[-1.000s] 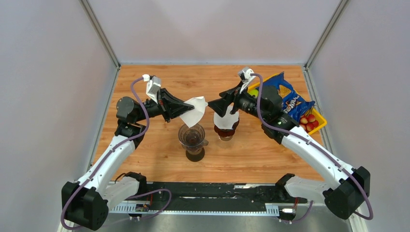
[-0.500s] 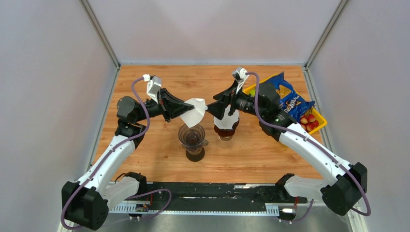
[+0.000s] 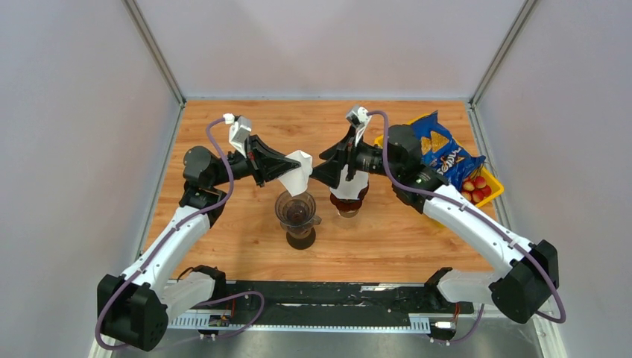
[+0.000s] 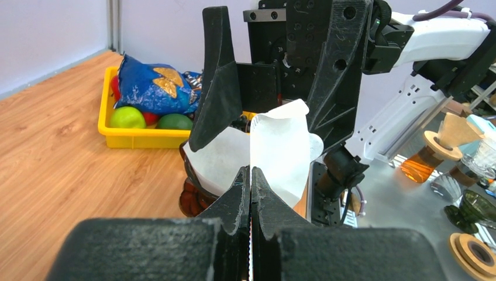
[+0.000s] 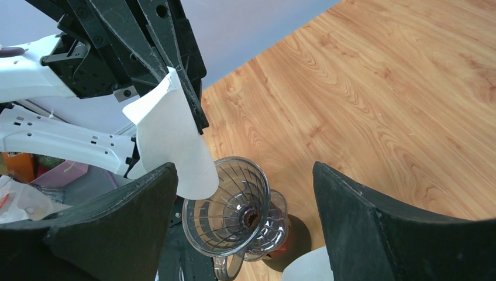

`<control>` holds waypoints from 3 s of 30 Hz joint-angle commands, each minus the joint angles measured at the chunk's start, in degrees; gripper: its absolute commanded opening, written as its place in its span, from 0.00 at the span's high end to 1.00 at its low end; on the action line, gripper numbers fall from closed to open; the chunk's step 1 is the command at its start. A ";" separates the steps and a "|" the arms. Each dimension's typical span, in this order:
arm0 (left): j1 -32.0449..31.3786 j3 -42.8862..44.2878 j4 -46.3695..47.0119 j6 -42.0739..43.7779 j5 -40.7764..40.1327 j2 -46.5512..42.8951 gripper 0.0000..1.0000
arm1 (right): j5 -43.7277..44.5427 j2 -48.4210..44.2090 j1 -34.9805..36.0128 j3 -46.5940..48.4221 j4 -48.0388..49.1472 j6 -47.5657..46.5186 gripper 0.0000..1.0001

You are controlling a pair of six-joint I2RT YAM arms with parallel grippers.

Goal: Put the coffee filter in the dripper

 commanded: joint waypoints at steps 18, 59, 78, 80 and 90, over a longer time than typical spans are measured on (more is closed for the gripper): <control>-0.45 1.06 3.42 -1.49 1.23 -0.65 1.00 | 7.18 8.38 3.16 7.67 3.63 4.22 0.39; -0.65 2.69 -9.44 1.86 -14.42 -3.33 1.00 | 17.82 -4.04 3.57 -0.62 -4.20 -2.15 0.20; -0.63 3.27 -9.74 1.79 -13.80 -2.70 1.00 | 17.99 -0.08 3.56 3.12 -3.77 -1.29 0.20; -0.61 3.36 -9.74 1.80 -13.62 -2.71 1.00 | 18.34 -0.10 3.57 3.18 -3.76 -1.20 0.20; -0.65 3.69 -10.42 2.46 -13.06 -2.86 1.00 | 22.47 -1.55 3.53 2.06 -4.26 -2.67 0.20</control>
